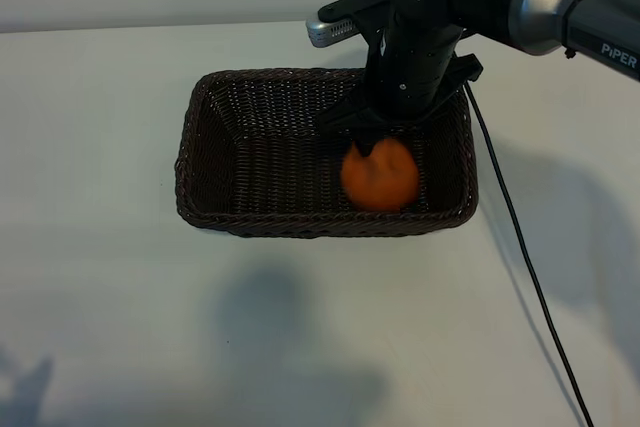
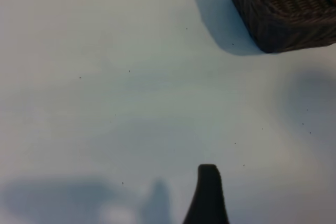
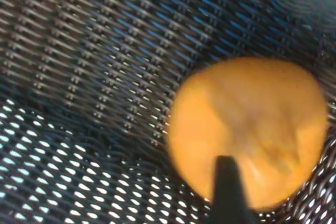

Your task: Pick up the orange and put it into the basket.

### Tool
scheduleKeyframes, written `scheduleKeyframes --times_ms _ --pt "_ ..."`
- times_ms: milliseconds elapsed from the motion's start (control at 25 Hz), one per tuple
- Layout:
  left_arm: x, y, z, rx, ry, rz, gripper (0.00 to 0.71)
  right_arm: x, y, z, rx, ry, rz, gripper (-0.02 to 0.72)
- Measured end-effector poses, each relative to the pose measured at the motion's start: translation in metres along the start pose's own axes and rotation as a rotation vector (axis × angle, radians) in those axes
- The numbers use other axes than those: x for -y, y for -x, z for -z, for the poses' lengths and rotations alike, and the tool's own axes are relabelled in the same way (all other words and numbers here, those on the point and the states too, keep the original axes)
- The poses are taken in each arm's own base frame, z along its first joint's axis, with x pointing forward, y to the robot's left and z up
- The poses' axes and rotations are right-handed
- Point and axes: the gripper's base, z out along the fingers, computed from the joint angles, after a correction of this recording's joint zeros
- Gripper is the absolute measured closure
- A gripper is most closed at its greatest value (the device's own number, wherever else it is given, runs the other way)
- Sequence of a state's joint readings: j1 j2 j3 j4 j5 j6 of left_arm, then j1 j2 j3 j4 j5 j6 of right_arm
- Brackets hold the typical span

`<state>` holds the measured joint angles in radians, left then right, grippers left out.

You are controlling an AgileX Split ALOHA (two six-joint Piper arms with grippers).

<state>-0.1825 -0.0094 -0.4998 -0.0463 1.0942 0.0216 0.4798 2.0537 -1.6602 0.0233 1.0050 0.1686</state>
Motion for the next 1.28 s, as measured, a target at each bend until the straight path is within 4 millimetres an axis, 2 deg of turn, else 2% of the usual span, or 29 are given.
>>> scheduleKeyframes --times_ms 40,120,320,480,600,800,1040,1120,1280 --pt "0.000 0.000 0.000 0.000 0.000 0.000 0.118 0.000 0.002 0.002 0.008 0.002 0.000 0.087" --pt "0.000 0.000 0.000 0.000 0.000 0.001 0.118 -0.001 0.005 0.008 0.015 0.004 0.000 0.055" --pt "0.000 0.000 0.000 0.000 0.000 0.003 0.118 -0.003 0.019 0.035 0.044 -0.006 0.011 0.080" --pt "0.000 0.000 0.000 0.000 0.000 0.003 0.118 0.011 0.028 0.055 0.071 -0.082 0.016 0.105" --pt "0.000 0.000 0.000 0.000 0.000 0.003 0.118 0.042 0.032 0.062 0.069 -0.121 -0.045 0.108" --pt "0.000 0.000 0.000 0.000 0.000 0.003 0.118 0.128 0.031 0.068 0.064 -0.192 -0.206 0.109" --pt "0.000 0.000 0.000 0.000 0.000 0.003 0.118 0.225 0.009 0.081 0.058 -0.257 -0.381 0.109" --pt "0.000 0.000 0.000 0.000 0.000 0.003 0.118 0.250 0.000 0.085 0.054 -0.266 -0.428 0.109" --pt "0.000 0.000 0.000 0.000 0.000 0.002 0.118 0.273 -0.011 0.089 0.058 -0.259 -0.493 0.109"
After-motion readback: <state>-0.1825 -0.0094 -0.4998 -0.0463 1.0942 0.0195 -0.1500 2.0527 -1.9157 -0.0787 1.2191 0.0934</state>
